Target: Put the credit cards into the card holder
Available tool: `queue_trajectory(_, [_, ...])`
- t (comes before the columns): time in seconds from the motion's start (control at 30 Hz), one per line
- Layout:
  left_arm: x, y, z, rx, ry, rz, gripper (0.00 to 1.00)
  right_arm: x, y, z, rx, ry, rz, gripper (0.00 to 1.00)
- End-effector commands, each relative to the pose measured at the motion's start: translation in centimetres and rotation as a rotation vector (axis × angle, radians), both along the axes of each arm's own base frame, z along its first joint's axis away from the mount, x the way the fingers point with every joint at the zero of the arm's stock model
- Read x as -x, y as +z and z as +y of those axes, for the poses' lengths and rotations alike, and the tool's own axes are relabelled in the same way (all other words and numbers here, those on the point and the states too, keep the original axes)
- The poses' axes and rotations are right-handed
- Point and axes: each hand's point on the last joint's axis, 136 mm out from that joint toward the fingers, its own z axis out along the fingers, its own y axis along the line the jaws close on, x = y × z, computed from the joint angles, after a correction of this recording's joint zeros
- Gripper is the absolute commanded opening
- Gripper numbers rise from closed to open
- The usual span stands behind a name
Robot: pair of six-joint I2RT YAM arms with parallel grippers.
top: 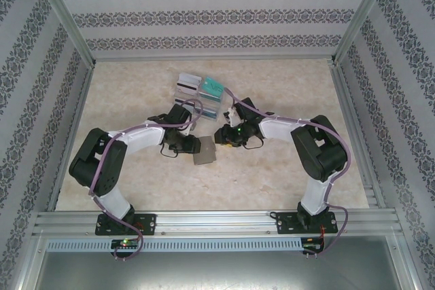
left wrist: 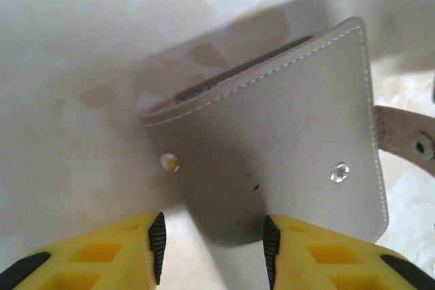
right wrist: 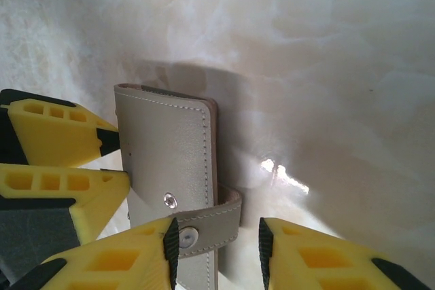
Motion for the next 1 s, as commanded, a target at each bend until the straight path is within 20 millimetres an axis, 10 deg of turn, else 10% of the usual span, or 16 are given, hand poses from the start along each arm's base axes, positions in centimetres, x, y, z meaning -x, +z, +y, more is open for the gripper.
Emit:
queue_trajectory(0.0, [0.4, -0.4, -0.3, -0.028, -0.039, 0.018, 0.44, 0.7, -0.4, 1.6, -0.007, 0.039, 0.018, 0.38])
queue_trajectory(0.97, [1.8, -2.0, -2.8, 0.06, -0.027, 0.037, 0.23, 2.0, -1.5, 4.9, 0.025, 0.102, 0.016, 0.3])
